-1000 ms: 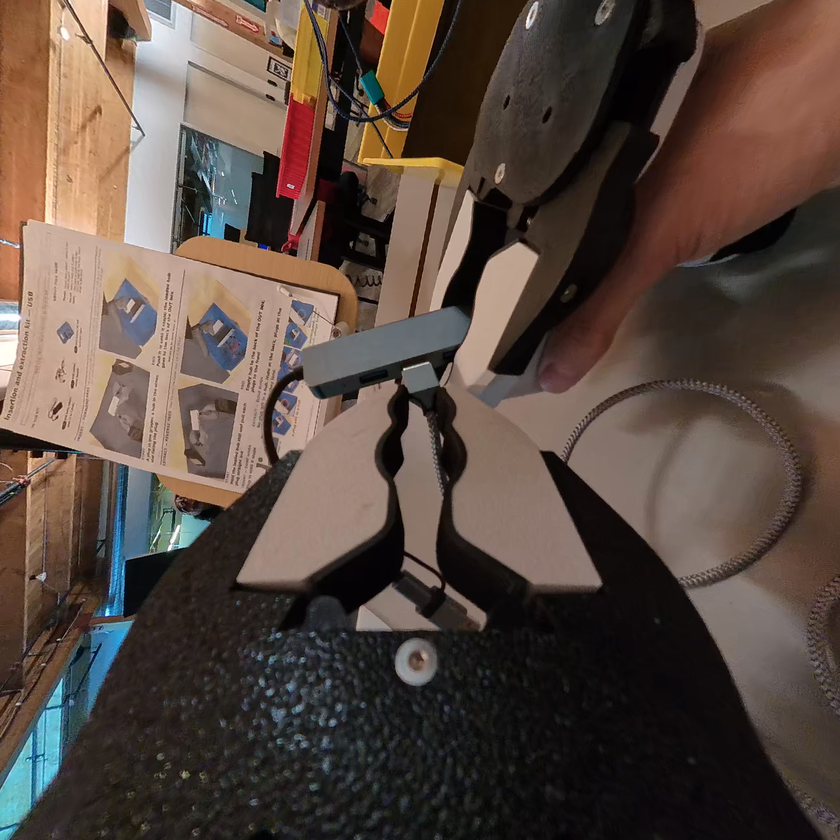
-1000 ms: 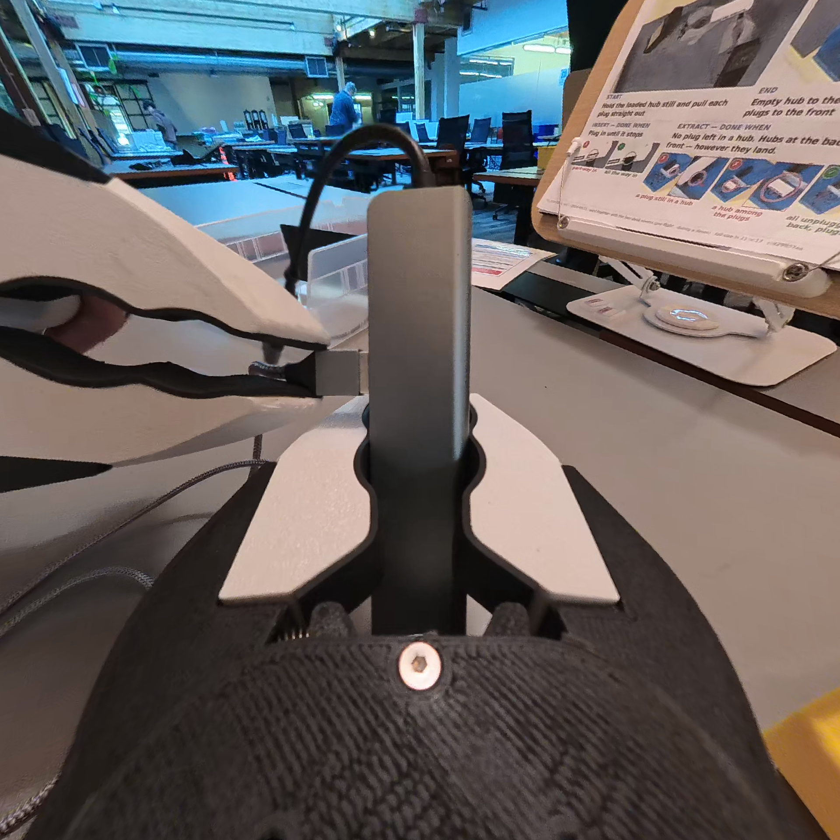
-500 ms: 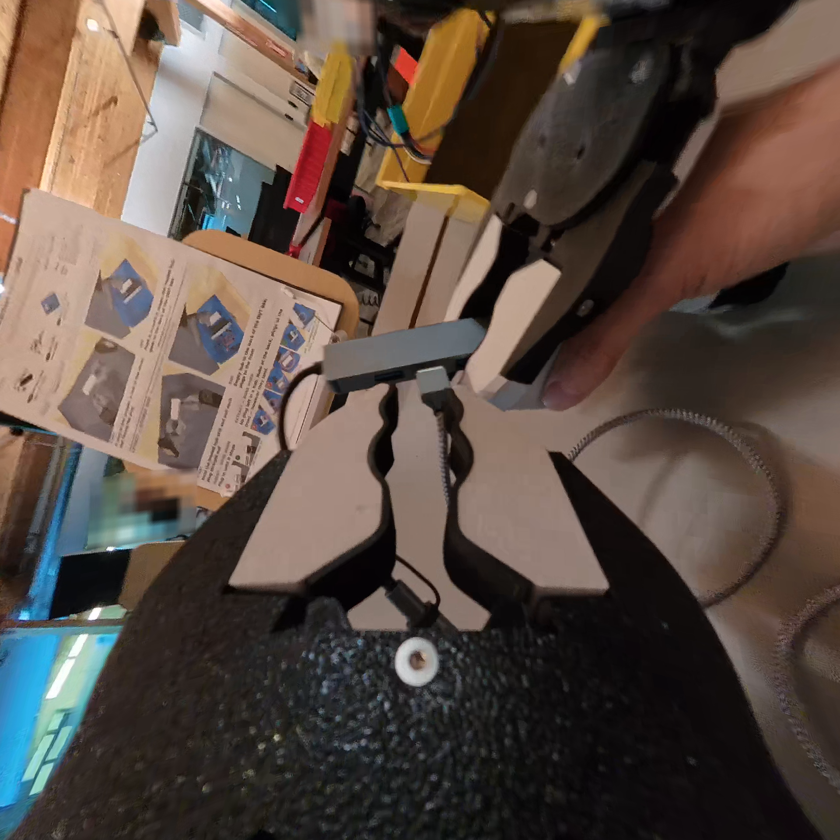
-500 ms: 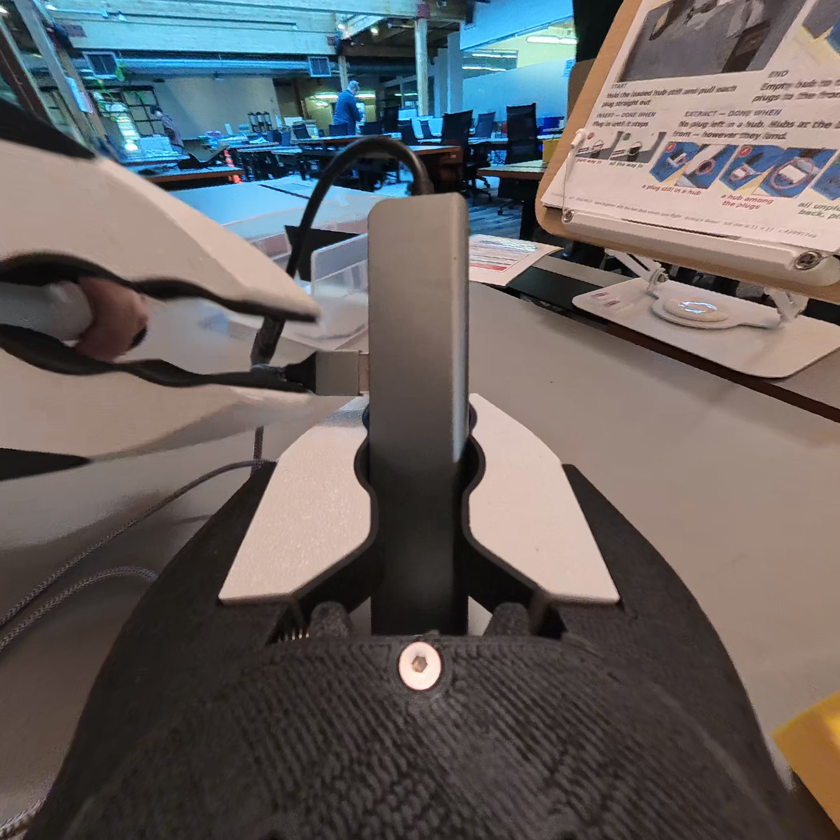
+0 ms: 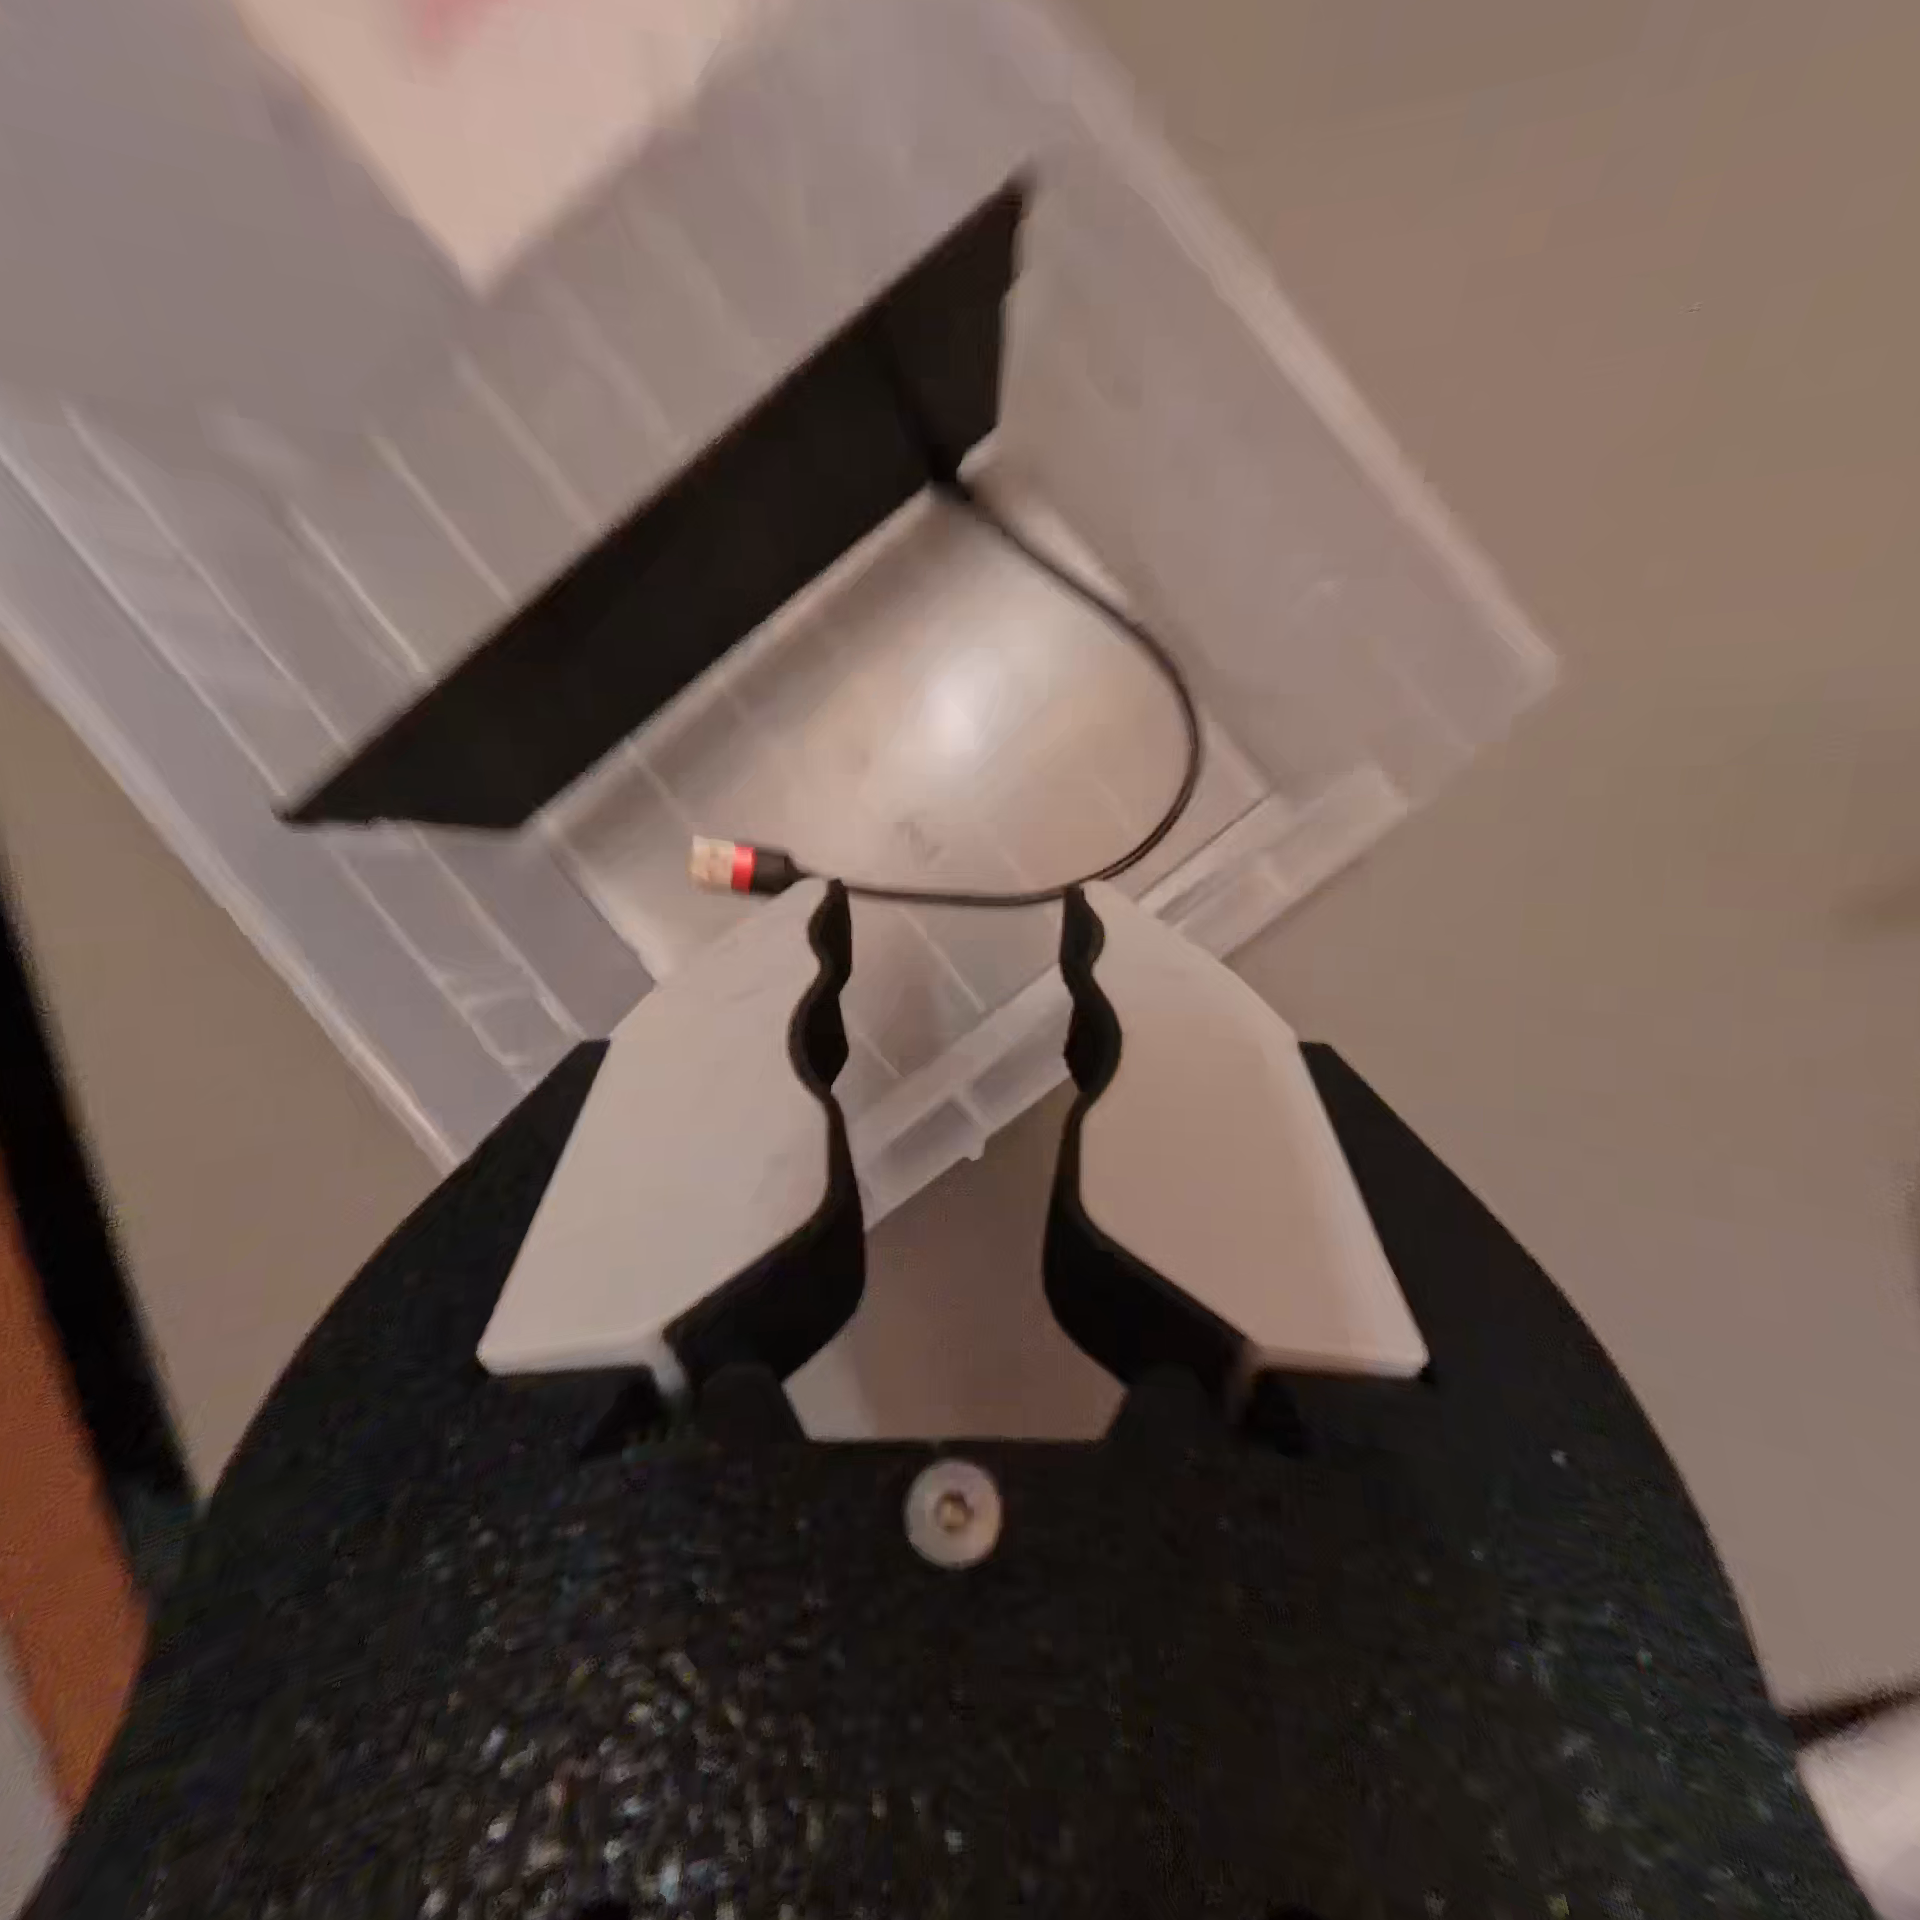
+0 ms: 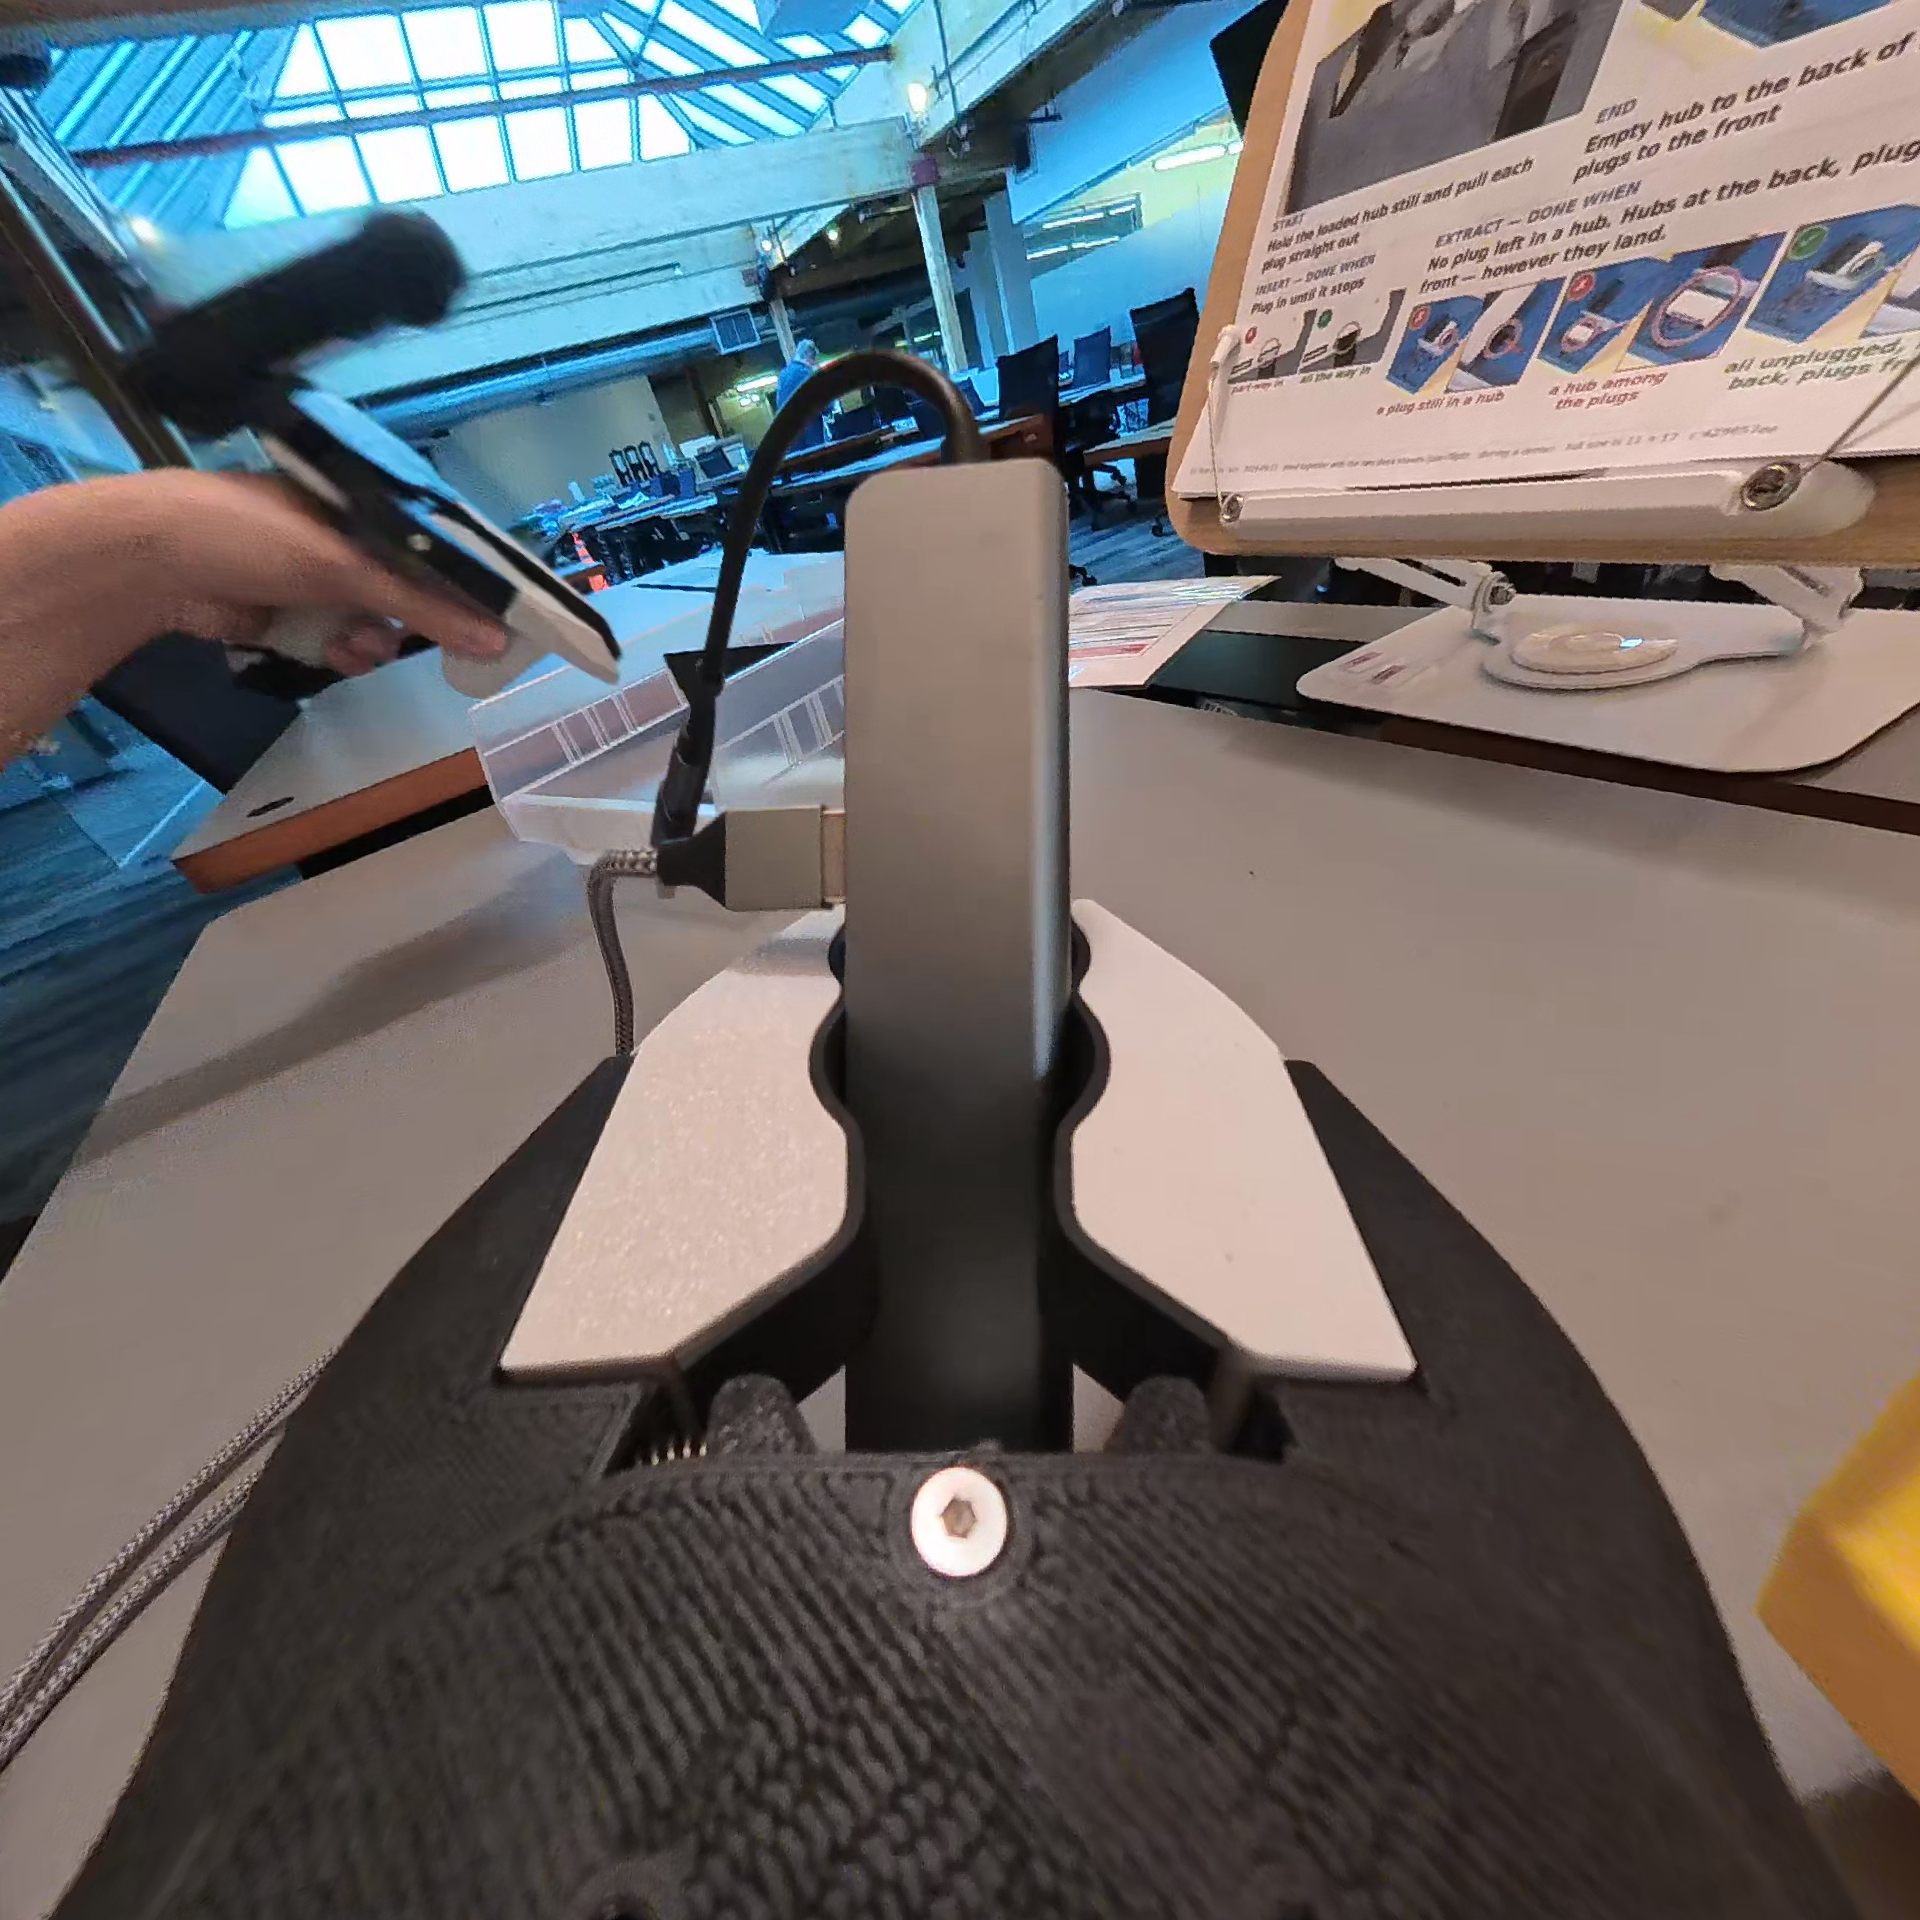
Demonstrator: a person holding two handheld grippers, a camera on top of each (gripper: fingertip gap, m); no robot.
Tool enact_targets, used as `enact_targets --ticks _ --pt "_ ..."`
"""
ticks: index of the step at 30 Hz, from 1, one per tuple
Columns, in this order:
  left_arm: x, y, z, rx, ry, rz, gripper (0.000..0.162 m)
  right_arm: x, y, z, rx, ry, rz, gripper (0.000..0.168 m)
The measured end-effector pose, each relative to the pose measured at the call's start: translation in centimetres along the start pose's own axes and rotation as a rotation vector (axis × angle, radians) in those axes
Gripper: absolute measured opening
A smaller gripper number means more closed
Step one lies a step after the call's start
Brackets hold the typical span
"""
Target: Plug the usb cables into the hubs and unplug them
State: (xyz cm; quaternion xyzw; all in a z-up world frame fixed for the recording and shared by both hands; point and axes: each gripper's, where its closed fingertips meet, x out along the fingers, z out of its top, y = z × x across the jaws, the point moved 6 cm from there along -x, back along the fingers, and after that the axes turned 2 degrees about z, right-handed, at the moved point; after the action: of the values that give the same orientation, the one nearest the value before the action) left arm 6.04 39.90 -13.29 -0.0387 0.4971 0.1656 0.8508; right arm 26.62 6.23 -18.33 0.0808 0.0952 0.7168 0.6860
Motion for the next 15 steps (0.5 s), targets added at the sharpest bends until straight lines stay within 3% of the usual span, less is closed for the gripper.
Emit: enact_targets --ticks 3,4,6,9,12,15 --pt "3.2 2.3 -0.8 -0.191 0.2 -0.108 0.038 0.0 0.1 0.0 -0.009 0.0 0.001 0.034" --pt "4.2 2.7 -0.9 -0.205 0.242 -0.088 0.04 0.0 0.1 0.0 -0.006 -0.001 0.0 0.034" --pt "6.3 3.2 -1.5 -0.211 0.367 -0.019 0.061 -0.1 0.0 0.0 -0.001 -0.008 -0.002 0.034" --pt "8.4 3.4 -2.0 -0.233 0.544 0.04 0.062 -0.2 0.0 0.1 -0.003 -0.022 -0.002 0.034" --pt "9.5 4.6 -1.3 -0.286 0.554 0.124 0.064 -0.3 0.1 0.1 -0.009 -0.027 -0.004 0.034" --pt "10.7 4.5 -1.2 -0.404 0.563 0.076 0.065 -0.2 0.2 0.1 -0.019 -0.023 -0.005 0.034"
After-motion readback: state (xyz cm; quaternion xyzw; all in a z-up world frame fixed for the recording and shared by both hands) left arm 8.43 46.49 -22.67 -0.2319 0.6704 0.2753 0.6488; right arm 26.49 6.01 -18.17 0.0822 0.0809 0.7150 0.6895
